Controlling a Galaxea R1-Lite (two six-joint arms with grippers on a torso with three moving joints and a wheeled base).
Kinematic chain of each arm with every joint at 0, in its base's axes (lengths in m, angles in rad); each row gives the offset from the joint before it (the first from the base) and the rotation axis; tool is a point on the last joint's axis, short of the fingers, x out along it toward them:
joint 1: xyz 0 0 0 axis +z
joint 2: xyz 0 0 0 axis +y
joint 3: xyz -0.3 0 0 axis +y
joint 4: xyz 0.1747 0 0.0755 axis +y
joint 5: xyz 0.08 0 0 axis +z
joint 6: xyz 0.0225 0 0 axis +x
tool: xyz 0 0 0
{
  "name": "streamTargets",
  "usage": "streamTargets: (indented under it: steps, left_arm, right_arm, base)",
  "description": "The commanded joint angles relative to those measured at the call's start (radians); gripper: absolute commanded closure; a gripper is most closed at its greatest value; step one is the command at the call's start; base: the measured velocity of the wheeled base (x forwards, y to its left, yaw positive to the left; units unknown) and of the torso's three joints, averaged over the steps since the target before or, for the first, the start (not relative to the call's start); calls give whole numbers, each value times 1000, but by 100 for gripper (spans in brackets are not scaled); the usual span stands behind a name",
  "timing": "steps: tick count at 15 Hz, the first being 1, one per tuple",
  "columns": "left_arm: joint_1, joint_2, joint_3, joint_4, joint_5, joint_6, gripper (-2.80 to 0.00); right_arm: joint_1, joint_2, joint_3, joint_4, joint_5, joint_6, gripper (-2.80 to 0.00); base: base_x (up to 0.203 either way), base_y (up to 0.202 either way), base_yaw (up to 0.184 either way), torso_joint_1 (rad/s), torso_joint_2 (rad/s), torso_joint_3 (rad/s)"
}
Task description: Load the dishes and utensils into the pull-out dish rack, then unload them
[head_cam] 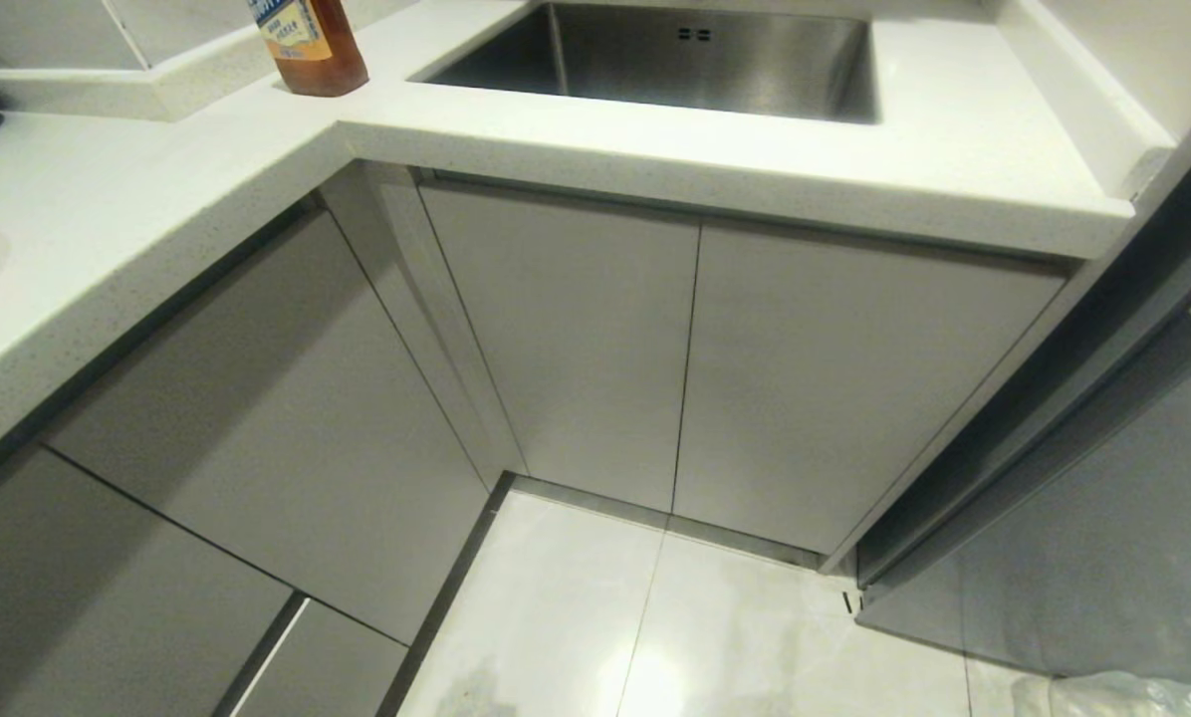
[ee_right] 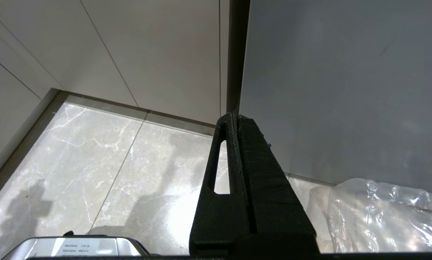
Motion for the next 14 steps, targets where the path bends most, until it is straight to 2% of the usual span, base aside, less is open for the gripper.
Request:
streamTargets:
  steps: [1, 5, 9, 12, 14]
  left_arm:
    - [0, -2, 5, 0, 3, -17, 0]
    - [0, -2, 16, -33, 41, -111, 0]
    - [0, 0, 16, -36, 46, -115, 0]
    - [0, -2, 16, -34, 46, -117, 0]
    - [1, 0, 16, -33, 41, -96, 0]
  right_arm:
    - [0, 1, 0, 0, 0, 0, 0]
    - [0, 1, 0, 0, 0, 0, 0]
    - [0, 1, 0, 0, 0, 0, 0]
    - [0, 1, 0, 0, 0, 0, 0]
    - [0, 1, 0, 0, 0, 0, 0]
  base:
    - [0, 0, 0, 0, 0, 0]
    - [0, 0, 0, 0, 0, 0]
    - [0, 0, 0, 2, 2, 36]
    - [0, 0, 0, 2, 2, 167]
    - [0, 0, 0, 3, 1, 205]
